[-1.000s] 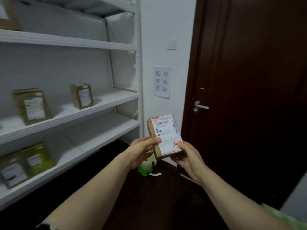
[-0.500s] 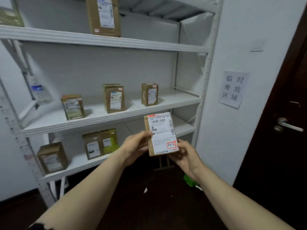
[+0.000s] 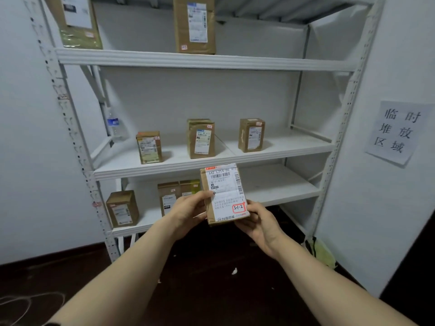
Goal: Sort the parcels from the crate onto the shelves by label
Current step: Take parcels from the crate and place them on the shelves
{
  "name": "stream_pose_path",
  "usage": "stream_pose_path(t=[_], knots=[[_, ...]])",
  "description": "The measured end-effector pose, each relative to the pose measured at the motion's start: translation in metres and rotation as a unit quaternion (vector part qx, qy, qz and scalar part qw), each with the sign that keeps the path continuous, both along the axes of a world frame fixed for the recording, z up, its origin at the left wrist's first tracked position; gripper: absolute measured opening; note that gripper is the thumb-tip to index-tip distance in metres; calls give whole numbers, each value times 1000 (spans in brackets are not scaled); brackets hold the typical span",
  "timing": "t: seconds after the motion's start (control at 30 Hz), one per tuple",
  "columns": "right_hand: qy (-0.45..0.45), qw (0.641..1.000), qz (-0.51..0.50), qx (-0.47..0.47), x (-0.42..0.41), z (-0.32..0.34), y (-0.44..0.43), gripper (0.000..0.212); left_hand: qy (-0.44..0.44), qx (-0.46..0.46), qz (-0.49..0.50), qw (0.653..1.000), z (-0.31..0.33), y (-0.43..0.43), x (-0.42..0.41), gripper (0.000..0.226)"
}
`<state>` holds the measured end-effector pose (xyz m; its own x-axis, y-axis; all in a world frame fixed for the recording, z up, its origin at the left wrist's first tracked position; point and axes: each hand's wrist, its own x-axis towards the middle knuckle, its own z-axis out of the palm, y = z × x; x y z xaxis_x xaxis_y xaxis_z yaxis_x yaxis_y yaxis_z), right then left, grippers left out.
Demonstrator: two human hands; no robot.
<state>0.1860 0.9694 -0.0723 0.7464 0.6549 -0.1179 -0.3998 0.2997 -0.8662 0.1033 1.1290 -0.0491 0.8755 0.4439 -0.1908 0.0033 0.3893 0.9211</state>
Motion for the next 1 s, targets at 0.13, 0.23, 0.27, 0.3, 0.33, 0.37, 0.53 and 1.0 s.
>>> stream_pose_path(t=[0.13, 0.23, 0.27, 0.3, 0.33, 0.37, 0.53, 1.0], knots=[[10, 1000, 7, -1, 7, -5, 5, 22, 9, 5, 11, 1000, 0, 2, 0, 12], [5, 1000, 20, -8, 11, -7, 7, 23, 13, 6, 16, 1000, -2, 3, -1, 13], [2, 1000, 24, -12, 13, -8, 7, 23, 15, 7, 19, 1000, -3, 2, -1, 14], [1, 1000, 26, -15, 14, -10, 8, 22, 17, 7, 21, 1000, -4, 2, -2, 14], [1, 999, 27, -18, 15, -12, 8, 22, 20, 6, 24, 999, -5, 1, -2, 13], [3, 999, 28, -20, 15, -14, 9, 22, 25, 5, 25, 999, -6, 2, -2, 13], [6, 998, 41, -37, 19, -23, 14, 24, 39, 3, 31, 999, -12, 5, -2, 16], [-43, 991, 81, -93, 22, -22, 22, 23, 45, 5, 59, 997, -14, 15, -4, 17]])
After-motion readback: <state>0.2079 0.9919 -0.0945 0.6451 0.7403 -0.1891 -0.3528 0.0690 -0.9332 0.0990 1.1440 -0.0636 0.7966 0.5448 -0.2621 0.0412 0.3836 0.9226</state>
